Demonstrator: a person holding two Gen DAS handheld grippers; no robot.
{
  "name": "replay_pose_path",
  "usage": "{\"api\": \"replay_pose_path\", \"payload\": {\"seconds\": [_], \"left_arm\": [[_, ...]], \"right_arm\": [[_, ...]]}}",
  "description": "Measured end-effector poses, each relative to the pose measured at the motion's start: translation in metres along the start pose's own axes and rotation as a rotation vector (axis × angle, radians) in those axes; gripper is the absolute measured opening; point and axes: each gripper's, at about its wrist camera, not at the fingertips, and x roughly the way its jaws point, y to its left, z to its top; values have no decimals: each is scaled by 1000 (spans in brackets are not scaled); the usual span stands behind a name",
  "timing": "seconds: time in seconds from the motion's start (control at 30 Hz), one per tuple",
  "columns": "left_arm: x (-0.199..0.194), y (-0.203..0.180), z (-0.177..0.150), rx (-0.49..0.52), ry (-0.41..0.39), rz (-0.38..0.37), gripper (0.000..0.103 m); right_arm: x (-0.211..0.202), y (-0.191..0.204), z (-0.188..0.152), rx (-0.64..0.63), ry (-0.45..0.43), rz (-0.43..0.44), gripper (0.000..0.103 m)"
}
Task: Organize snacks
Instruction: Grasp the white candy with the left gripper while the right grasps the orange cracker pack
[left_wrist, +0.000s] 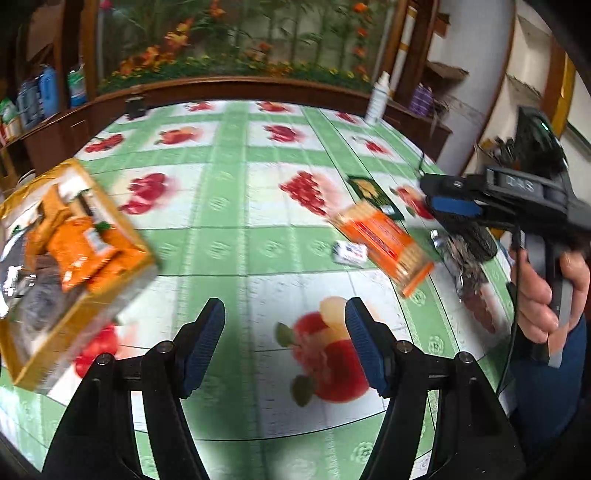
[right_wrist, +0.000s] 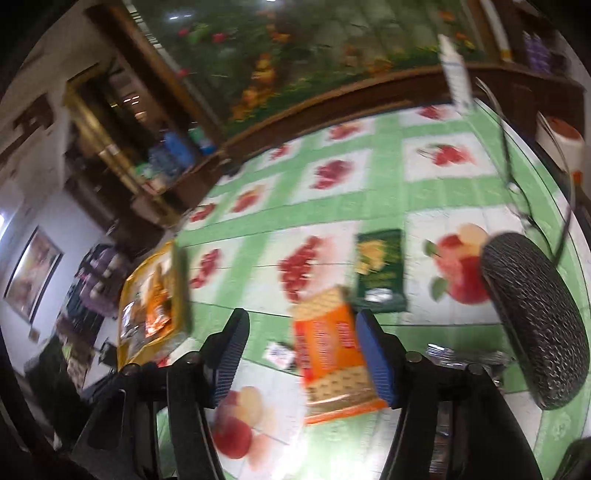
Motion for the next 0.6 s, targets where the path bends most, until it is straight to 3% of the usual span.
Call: {"api": "replay_pose_path", "payload": {"seconds": [0.2, 0.3, 0.47, 0.53, 0.6], "left_arm": [[11, -1, -11, 0, 30, -7, 67], [8, 7, -15, -16, 30, -4, 67], [5, 17, -20, -39, 26, -16, 67], [6, 18, -21, -39, 28, -18, 67], [7, 18, -22, -40, 30, -24, 67]], "right_arm": [[29, 11, -13, -84, 99, -53, 61], [43, 26, -22, -175, 125, -133, 68], [59, 39, -36, -299, 141, -275, 68], [66, 39, -40, -309, 156, -292, 68], [72, 40, -43, -322, 168, -324, 62]]}}
